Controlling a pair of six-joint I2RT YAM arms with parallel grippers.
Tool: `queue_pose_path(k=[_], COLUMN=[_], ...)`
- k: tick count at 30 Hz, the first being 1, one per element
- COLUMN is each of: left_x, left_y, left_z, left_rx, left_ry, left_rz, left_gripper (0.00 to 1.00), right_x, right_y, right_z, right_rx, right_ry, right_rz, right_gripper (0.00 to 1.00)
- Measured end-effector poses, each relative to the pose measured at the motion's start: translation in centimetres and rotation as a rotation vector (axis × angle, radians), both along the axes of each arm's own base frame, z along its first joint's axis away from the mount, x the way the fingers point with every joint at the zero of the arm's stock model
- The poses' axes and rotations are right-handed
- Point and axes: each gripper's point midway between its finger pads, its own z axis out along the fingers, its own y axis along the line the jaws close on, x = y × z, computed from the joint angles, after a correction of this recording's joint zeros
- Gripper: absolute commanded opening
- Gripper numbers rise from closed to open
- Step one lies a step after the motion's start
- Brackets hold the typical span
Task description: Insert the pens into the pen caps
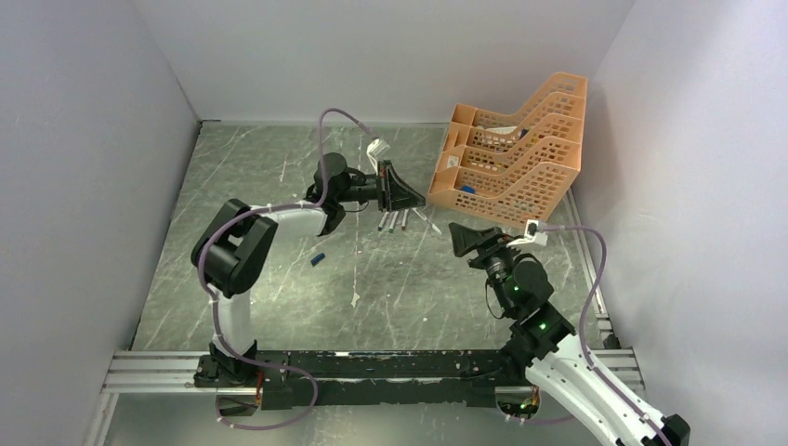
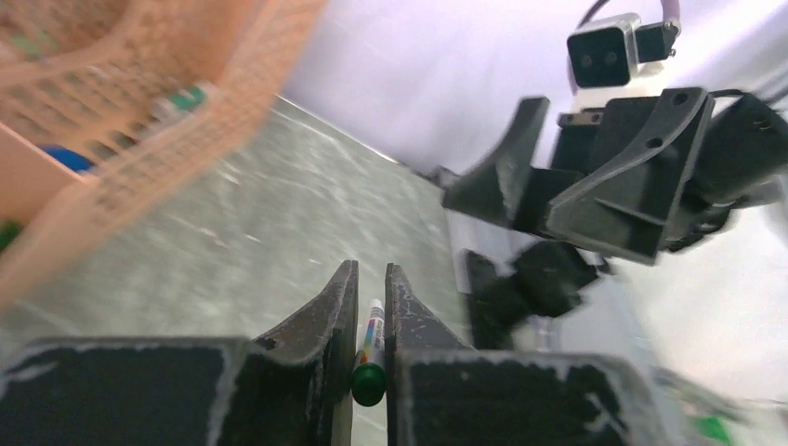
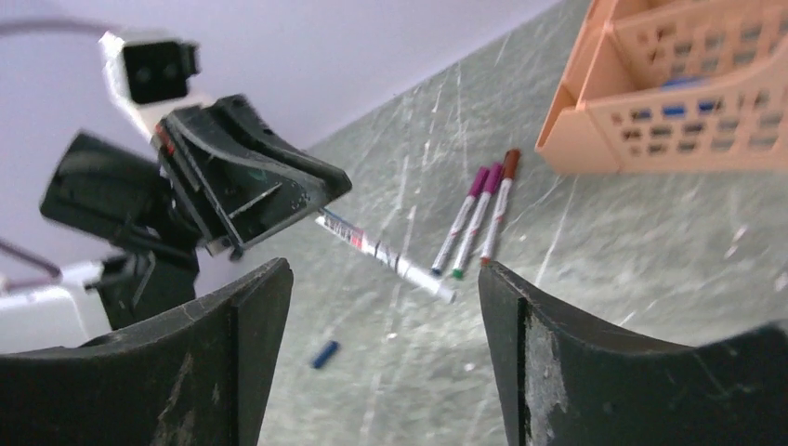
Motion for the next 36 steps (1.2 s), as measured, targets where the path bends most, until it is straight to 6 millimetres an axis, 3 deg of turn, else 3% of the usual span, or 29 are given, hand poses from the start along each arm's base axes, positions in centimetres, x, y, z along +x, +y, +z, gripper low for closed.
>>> queue_pose_path(k=[4, 9, 15, 21, 26, 31, 36], left_x=[0.9, -0.5, -0.8, -2.2, -3.4, -4.3, -5.1], left_y=[0.2, 0.8, 1.9, 1.8, 1.2, 0.9, 1.2], left_z=[0.9, 3.9, 4.7, 6.4, 7.0, 6.8, 7.5], left_rx=[-0.018, -0.105, -0.165, -0.242, -0.279, -0.288, -0.312], left_ry=[-0.279, -0.674, -0.899, -1.001, -1.021, -1.026, -1.046], left_rz=[0.164, 0.304, 0.391, 0.408, 0.386, 0.355, 0.339], left_gripper=[0.07, 0.07, 0.07, 0.07, 0.06, 0.07, 0.07], right_x=[-0.2, -0.2, 0.4, 1.3, 2.0, 2.7, 3.3], right_y=[-0.2, 0.6, 2.5, 4.1, 5.5, 6.0, 6.5], right_z=[-1.6, -3.7, -4.2, -2.4, 1.4, 3.7, 4.6], right_rx=[0.223, 0.447, 0.674, 0.809, 0.907, 0.960, 0.978], right_ry=[0.066, 0.131, 0.174, 0.154, 0.076, 0.023, 0.011], right_rz=[-0.035, -0.021, 0.041, 0.117, 0.210, 0.254, 0.279], right_gripper=[0.65, 0.66, 0.67, 0.67, 0.66, 0.64, 0.57])
